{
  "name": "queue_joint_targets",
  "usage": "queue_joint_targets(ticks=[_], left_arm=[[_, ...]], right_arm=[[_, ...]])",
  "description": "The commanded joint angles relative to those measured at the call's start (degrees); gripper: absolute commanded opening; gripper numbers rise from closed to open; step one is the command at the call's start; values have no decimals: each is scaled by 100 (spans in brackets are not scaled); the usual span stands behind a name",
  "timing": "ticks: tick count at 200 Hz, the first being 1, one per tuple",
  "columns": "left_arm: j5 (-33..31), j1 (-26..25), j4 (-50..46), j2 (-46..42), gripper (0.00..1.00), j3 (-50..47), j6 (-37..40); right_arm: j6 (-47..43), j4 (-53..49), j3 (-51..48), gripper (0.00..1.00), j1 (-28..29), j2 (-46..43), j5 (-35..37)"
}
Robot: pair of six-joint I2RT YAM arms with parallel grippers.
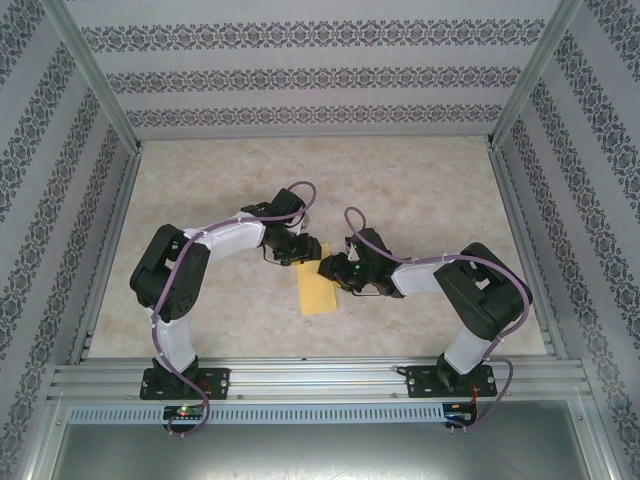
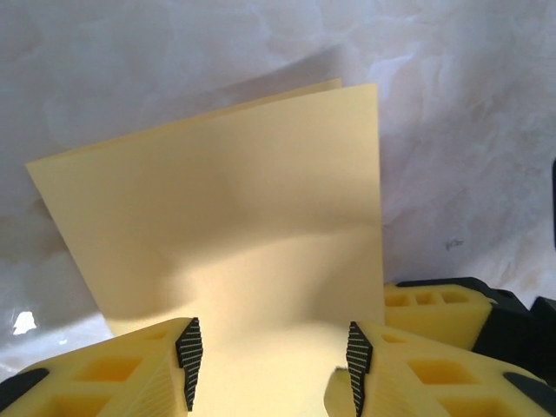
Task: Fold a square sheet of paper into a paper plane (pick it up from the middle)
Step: Third fold the triangle at the center of the table.
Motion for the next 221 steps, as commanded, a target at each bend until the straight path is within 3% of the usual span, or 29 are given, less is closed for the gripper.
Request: queue_joint_targets(ticks=[1,83,172,221], left_arm=[[-85,18,-306,-388,51,143,149],[-411,22,-293,-1433,53,-546,5],[-1241,22,-202,-3093,59,-1533,-388],[-1777,26,17,-3303,60,-1634,-379]], right_arm=[[172,229,-108,41,209,179,406],[449,416,-241,42,632,108,1001],[608,498,-399,43,922,-262,1465],[585,483,-327,44,980,-177,1464]])
